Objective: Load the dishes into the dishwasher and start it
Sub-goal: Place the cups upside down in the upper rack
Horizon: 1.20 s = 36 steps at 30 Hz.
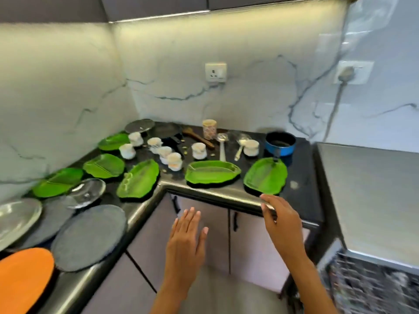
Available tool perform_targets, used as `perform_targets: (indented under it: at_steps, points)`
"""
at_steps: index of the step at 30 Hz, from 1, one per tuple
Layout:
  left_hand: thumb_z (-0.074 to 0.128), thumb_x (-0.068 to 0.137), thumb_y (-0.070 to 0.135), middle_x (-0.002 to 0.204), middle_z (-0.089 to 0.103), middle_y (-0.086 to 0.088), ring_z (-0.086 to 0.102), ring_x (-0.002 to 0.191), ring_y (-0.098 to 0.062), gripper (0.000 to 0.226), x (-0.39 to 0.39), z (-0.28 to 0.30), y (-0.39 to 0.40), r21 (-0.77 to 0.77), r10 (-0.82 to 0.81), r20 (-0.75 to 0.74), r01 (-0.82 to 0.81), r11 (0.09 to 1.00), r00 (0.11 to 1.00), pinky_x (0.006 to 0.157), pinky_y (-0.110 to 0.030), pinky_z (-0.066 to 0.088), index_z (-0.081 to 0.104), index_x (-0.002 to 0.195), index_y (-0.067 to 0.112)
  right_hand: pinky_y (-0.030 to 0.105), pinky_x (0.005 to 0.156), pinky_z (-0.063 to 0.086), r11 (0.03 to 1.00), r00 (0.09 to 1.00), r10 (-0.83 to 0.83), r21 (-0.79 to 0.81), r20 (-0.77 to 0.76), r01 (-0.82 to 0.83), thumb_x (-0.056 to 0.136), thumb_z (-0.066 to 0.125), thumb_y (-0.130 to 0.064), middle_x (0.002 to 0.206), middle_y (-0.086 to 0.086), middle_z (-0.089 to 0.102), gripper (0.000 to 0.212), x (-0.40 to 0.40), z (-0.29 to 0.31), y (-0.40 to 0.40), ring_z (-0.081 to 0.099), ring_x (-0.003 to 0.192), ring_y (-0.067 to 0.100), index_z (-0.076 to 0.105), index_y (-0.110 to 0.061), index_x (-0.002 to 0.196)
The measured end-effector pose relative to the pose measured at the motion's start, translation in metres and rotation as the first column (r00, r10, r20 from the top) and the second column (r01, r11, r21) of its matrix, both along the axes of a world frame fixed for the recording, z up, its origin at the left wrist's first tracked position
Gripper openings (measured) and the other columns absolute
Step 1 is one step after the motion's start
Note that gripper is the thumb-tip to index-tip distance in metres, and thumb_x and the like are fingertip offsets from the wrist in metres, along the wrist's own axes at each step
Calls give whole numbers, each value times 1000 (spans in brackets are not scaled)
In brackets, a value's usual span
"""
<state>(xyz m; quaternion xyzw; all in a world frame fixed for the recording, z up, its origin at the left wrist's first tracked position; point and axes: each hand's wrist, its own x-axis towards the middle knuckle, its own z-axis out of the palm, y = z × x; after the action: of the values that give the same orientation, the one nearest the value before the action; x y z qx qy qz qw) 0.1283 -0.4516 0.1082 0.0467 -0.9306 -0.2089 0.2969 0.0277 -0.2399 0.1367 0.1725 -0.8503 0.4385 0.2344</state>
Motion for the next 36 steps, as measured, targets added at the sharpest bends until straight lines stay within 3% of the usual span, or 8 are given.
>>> perform_targets:
  at_steps: [4, 13, 15, 17, 21, 24, 28, 36]
  points:
    - [32, 97, 41, 133, 56, -10, 49, 127, -25, 54, -47, 7, -72, -37, 80, 8, -80, 996, 997, 108, -34, 28, 62, 123, 5, 15, 83, 39, 996, 997, 66, 61, 33, -68, 86, 63, -8, 103, -1, 68, 21, -55, -9, -77, 62, 96, 16, 68, -15, 104]
    - [45, 90, 29, 129, 58, -16, 54, 121, -31, 44, -202, -7, -182, -193, 143, 139, -114, 974, 980, 99, -47, 43, 62, 121, 3, 20, 78, 46, 957, 979, 193, 205, 72, -204, 84, 65, -8, 103, -2, 69, 20, -186, -23, -192, 64, 96, 15, 69, -16, 102]
    - [66, 81, 20, 128, 58, -17, 57, 117, -33, 44, -240, -13, -206, -262, 136, 208, -78, 962, 969, 94, -48, 46, 61, 121, 4, 21, 76, 46, 946, 971, 221, 222, 90, -236, 84, 65, -9, 102, -2, 69, 21, -215, -25, -210, 64, 95, 15, 69, -16, 103]
    - [83, 62, 12, 129, 58, -16, 60, 113, -34, 68, -275, -14, -227, -319, 124, 317, -17, 948, 940, 87, -48, 50, 57, 125, 10, 21, 76, 47, 930, 960, 264, 238, 94, -279, 84, 64, -9, 103, -4, 69, 21, -243, -26, -224, 63, 96, 13, 69, -16, 104]
    - [91, 42, 24, 132, 57, -9, 61, 112, -28, 100, -332, -24, -267, -410, 64, 510, 177, 895, 858, 81, -45, 53, 42, 130, 23, 17, 77, 46, 912, 947, 306, 257, 97, -321, 82, 67, -7, 102, -6, 68, 22, -291, -28, -245, 64, 94, 11, 69, -17, 101]
    - [94, 30, 36, 119, 65, -8, 66, 102, -25, 96, -351, -29, -280, -458, 16, 593, 321, 829, 805, 77, -43, 54, 57, 119, 27, 21, 74, 50, 910, 944, 313, 251, 103, -329, 80, 69, -6, 102, -6, 68, 23, -309, -32, -250, 65, 90, 12, 70, -17, 100]
    - [94, 31, 33, 98, 68, -10, 69, 85, -25, 79, -361, -31, -285, -476, -50, 564, 374, 796, 824, 70, -34, 56, 70, 106, 26, 25, 79, 53, 909, 941, 313, 244, 132, -337, 84, 66, -10, 105, -8, 67, 22, -321, -39, -250, 63, 94, 10, 69, -19, 104]
    - [91, 53, 18, 110, 59, -23, 61, 94, -36, 85, -350, 41, -243, -384, -338, 339, 457, 802, 878, 74, -43, 56, 52, 129, 16, 22, 84, 50, 966, 974, 208, 136, 90, -219, 90, 56, -29, 105, -13, 67, 20, -283, -35, -219, 59, 98, 0, 69, -21, 104]
